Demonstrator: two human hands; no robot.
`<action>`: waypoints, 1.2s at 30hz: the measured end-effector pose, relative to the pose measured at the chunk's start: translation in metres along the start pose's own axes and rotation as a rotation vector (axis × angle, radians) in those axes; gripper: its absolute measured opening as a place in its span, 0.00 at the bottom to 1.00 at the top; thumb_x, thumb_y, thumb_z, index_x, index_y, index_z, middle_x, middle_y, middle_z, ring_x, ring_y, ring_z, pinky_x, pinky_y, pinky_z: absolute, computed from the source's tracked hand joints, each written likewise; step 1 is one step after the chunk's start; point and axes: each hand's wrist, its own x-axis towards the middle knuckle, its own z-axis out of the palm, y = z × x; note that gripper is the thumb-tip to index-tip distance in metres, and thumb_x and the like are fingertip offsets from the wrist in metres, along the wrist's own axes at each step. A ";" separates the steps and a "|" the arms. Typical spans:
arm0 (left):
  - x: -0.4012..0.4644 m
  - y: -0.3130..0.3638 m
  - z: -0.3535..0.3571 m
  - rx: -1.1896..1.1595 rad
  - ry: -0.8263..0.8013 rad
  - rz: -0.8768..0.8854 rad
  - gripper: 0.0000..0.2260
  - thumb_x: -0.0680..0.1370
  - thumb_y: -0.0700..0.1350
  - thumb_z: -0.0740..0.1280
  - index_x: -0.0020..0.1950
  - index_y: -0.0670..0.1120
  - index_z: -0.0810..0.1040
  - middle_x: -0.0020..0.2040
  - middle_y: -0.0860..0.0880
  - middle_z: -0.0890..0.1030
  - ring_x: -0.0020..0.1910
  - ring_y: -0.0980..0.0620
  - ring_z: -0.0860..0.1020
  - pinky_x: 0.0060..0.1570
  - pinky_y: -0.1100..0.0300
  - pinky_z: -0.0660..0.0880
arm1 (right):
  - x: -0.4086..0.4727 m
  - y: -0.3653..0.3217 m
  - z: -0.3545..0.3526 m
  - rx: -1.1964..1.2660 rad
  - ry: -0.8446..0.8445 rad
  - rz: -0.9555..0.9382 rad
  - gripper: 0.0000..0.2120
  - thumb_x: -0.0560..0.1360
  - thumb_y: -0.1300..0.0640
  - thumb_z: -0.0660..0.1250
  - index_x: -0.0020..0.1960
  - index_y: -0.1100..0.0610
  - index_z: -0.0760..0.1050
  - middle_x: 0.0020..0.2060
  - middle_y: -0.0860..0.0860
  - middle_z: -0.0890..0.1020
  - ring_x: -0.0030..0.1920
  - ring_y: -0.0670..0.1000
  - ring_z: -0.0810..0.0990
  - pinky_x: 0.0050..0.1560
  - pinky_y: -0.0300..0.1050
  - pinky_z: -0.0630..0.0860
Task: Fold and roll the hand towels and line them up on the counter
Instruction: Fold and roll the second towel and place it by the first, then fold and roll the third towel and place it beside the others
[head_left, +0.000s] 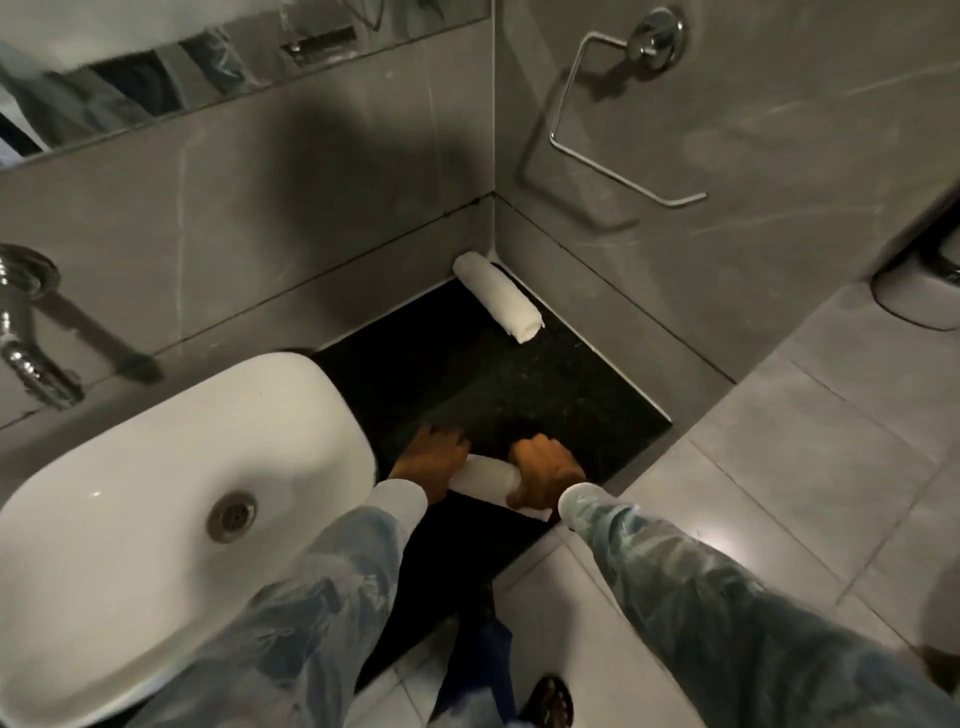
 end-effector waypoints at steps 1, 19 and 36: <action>0.004 -0.006 -0.004 0.031 0.021 0.007 0.25 0.74 0.42 0.67 0.70 0.45 0.66 0.73 0.43 0.65 0.71 0.41 0.64 0.73 0.46 0.54 | 0.004 -0.001 -0.005 0.032 0.019 0.014 0.27 0.65 0.47 0.76 0.61 0.55 0.73 0.60 0.58 0.75 0.60 0.61 0.75 0.61 0.54 0.75; 0.281 -0.214 -0.078 -0.281 0.220 0.168 0.27 0.77 0.55 0.48 0.66 0.44 0.74 0.67 0.42 0.75 0.64 0.42 0.72 0.67 0.49 0.67 | 0.264 -0.038 -0.100 0.015 0.363 0.066 0.34 0.77 0.48 0.63 0.76 0.58 0.52 0.60 0.58 0.77 0.58 0.59 0.76 0.60 0.54 0.69; 0.214 -0.210 -0.061 -0.296 0.356 0.026 0.29 0.71 0.36 0.71 0.70 0.42 0.69 0.69 0.39 0.73 0.67 0.38 0.73 0.67 0.42 0.68 | 0.220 -0.031 -0.104 0.053 0.438 0.036 0.30 0.75 0.39 0.60 0.72 0.54 0.61 0.65 0.57 0.74 0.64 0.59 0.71 0.67 0.59 0.66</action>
